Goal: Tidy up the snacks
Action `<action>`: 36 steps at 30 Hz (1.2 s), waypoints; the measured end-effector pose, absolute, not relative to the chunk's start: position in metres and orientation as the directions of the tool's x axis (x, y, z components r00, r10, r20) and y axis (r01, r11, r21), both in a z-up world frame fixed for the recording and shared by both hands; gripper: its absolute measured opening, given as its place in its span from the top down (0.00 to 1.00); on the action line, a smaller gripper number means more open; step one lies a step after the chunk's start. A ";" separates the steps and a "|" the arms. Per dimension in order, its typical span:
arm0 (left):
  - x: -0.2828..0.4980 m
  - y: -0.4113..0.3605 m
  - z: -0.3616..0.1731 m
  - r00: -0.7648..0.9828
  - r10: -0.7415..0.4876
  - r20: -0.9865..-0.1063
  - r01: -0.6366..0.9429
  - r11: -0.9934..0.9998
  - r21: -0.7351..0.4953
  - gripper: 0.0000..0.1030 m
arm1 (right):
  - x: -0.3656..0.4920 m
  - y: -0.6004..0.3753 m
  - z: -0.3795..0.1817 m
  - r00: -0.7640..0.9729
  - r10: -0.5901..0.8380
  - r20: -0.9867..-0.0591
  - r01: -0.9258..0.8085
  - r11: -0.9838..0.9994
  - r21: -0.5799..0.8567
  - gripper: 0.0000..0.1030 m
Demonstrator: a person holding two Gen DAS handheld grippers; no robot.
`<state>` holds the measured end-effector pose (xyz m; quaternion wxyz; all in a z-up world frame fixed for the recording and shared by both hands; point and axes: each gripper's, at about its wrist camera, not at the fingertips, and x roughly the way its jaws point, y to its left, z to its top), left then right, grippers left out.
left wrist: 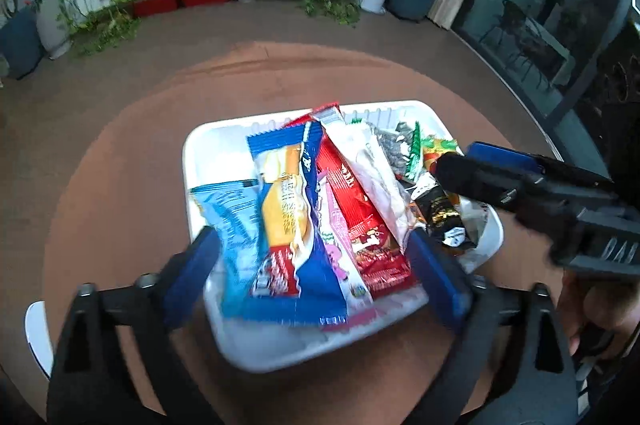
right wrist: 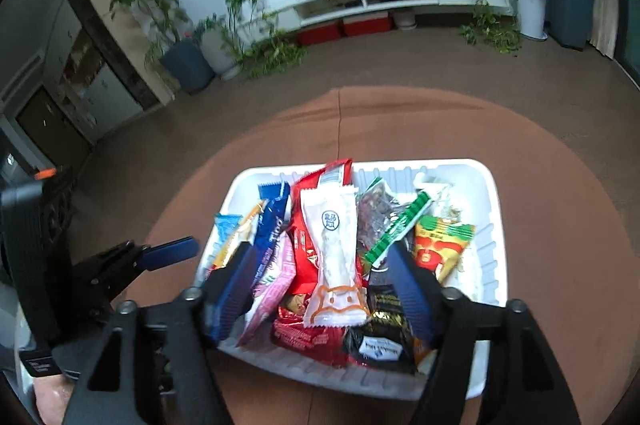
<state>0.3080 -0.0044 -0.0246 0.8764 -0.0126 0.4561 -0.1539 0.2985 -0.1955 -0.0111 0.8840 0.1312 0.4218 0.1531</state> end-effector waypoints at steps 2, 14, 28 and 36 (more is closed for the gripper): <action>0.282 -0.003 -0.012 0.600 -0.274 -0.752 0.259 0.955 -0.141 0.00 | 0.283 -0.206 -0.002 0.628 0.398 -0.669 -0.156 0.906 0.393 0.18; 0.121 -0.004 0.008 0.768 -0.063 -0.637 -0.031 0.990 -0.136 0.00 | 0.126 -0.244 0.053 0.893 0.232 -0.387 -0.129 0.953 0.272 0.04; -0.013 -0.007 0.048 0.895 0.174 -0.411 -0.182 0.983 0.020 0.00 | -0.012 -0.244 0.087 0.989 0.108 -0.101 -0.091 0.984 0.155 0.00; -0.061 -0.057 0.063 0.929 0.283 -0.240 -0.235 0.949 0.211 0.00 | -0.048 -0.225 0.098 0.999 0.051 -0.008 -0.051 0.999 0.000 0.00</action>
